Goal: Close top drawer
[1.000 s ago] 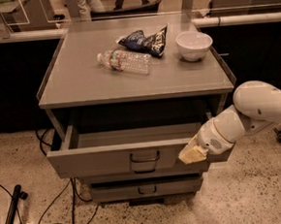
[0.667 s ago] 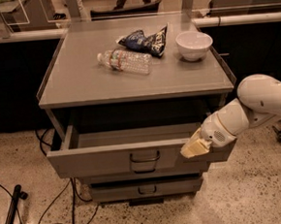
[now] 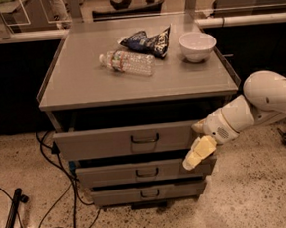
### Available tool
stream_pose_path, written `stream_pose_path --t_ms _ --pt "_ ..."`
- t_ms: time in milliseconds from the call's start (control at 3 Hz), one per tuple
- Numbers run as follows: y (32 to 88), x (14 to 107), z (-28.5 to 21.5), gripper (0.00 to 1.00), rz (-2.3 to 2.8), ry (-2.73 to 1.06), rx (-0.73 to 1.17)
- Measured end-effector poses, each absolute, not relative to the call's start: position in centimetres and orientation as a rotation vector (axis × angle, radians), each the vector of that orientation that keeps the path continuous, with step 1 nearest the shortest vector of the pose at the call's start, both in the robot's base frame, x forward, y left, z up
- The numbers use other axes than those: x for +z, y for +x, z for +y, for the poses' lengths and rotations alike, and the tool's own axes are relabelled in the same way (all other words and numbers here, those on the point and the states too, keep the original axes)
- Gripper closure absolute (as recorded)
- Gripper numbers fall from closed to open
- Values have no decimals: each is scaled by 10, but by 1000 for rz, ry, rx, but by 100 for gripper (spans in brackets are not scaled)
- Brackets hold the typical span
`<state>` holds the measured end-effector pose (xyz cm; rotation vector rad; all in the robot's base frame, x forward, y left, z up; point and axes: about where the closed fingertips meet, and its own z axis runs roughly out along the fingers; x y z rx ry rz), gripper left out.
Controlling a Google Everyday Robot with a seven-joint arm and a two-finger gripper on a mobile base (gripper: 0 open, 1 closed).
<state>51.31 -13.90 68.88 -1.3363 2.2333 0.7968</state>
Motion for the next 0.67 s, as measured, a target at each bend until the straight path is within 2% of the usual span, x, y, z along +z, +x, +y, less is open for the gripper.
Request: stream_pose_path --t_ms 333,667 --pt "516 698 -102 0 2185 -1376 810" --pt "517 695 -98 0 2188 -1371 815"
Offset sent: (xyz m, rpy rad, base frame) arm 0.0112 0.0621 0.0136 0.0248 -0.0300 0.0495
